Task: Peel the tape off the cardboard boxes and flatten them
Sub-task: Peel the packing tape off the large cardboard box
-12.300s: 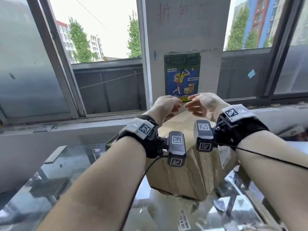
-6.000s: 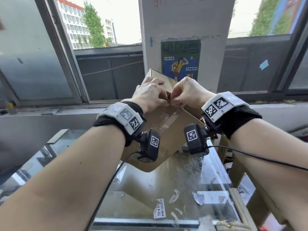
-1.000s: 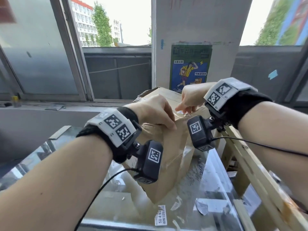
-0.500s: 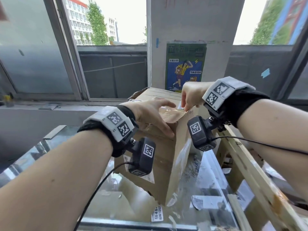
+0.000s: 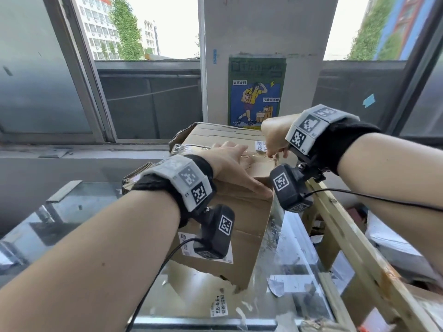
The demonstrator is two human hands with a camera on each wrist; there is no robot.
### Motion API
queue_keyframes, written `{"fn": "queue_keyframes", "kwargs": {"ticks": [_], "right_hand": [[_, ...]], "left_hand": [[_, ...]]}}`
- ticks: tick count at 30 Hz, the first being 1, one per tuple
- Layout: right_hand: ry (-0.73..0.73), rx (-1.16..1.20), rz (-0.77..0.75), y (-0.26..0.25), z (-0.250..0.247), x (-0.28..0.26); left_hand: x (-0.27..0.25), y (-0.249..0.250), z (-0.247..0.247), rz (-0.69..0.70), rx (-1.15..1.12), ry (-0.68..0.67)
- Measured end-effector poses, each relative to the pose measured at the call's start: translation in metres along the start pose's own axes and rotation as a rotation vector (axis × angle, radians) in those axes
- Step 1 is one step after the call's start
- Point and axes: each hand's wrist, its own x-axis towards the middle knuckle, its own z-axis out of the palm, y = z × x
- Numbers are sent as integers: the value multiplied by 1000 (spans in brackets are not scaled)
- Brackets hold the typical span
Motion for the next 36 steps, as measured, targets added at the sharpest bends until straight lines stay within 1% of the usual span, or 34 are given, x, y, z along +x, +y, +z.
{"fn": "queue_keyframes", "kwargs": {"ticks": [4, 7, 10, 14, 18, 22, 23, 27, 31, 34, 36], "right_hand": [[-28, 10, -20, 3, -3, -1], [-47, 120, 25, 2, -1, 2], [-60, 192, 18, 4, 1, 5], [67, 134, 13, -3, 5, 5], [122, 83, -2, -8, 4, 5], [47, -51, 12, -10, 4, 3], [38, -53, 17, -10, 4, 3], [-1, 30, 50, -11, 4, 4], [-36, 186, 24, -8, 6, 9], [5, 223, -19, -8, 8, 10], [84, 185, -70, -9, 9, 8]], "left_hand": [[4, 1, -1, 9, 46, 0], [7, -3, 2, 33, 39, 11], [10, -3, 7, 43, 12, 46], [18, -4, 11, 38, 5, 53], [22, -8, 12, 20, 2, 43], [24, -3, 15, 40, 32, 68], [24, -1, 14, 42, 47, 74], [25, -2, 12, 40, 83, 80], [26, -9, 11, 19, 91, 68], [27, -8, 14, -19, 67, 106], [28, -7, 16, -37, 48, 126]]}}
